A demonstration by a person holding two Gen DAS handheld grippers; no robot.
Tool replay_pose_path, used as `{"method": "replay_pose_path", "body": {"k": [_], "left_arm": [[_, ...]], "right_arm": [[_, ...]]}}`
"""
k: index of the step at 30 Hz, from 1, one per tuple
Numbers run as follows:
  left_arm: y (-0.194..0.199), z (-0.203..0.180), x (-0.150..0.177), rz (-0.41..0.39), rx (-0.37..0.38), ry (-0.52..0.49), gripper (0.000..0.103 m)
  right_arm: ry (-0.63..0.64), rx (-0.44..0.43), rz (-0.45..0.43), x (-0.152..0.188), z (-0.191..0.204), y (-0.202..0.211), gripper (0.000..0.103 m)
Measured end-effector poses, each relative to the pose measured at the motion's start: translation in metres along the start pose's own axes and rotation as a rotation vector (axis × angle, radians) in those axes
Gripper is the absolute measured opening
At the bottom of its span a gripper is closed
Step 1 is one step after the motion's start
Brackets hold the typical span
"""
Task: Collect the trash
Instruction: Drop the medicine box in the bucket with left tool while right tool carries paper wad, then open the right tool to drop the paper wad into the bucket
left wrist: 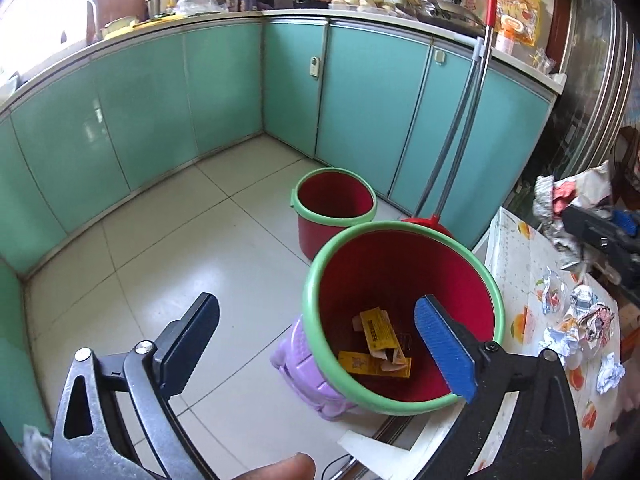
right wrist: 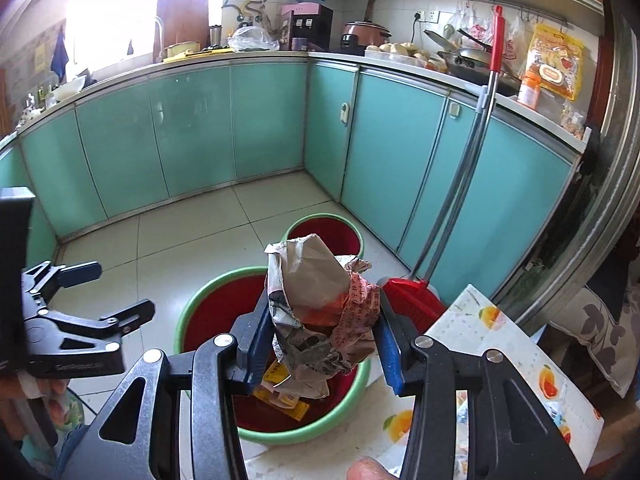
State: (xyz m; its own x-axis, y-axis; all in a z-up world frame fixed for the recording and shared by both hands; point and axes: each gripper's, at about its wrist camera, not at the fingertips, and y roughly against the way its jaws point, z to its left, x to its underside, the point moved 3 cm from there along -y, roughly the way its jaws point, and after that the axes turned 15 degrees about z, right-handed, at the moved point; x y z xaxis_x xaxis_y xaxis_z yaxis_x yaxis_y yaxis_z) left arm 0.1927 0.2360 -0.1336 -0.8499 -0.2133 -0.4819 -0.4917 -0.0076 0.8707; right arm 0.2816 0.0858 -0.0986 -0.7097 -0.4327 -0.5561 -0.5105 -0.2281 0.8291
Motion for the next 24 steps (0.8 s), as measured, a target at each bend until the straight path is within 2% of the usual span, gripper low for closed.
{"method": "replay_pose_path", "body": {"k": [4,10,15,16,17,24], "left_arm": [[0.014,0.022,0.007,-0.022,-0.013,0.039,0.100],[0.012,0.035,0.017,0.000,-0.037,0.056,0.102],[0.013,0.045,0.024,0.005,-0.042,0.083,0.102],[0.013,0.046,0.025,0.010,-0.047,0.084,0.102],[0.013,0.047,0.026,0.011,-0.050,0.086,0.102],[0.021,0.042,0.026,-0.009,-0.047,0.089,0.102]], "right_arm": [[0.014,-0.020,0.025,-0.012,0.018,-0.034,0.045],[0.019,-0.001,0.097,-0.017,0.036,-0.079,0.046],[0.027,0.010,0.135,-0.017,0.042,-0.098,0.066],[0.031,0.015,0.135,-0.016,0.043,-0.099,0.078],[0.033,0.019,0.130,-0.014,0.043,-0.098,0.082],[0.011,0.031,0.113,-0.008,0.037,-0.080,0.083]]}}
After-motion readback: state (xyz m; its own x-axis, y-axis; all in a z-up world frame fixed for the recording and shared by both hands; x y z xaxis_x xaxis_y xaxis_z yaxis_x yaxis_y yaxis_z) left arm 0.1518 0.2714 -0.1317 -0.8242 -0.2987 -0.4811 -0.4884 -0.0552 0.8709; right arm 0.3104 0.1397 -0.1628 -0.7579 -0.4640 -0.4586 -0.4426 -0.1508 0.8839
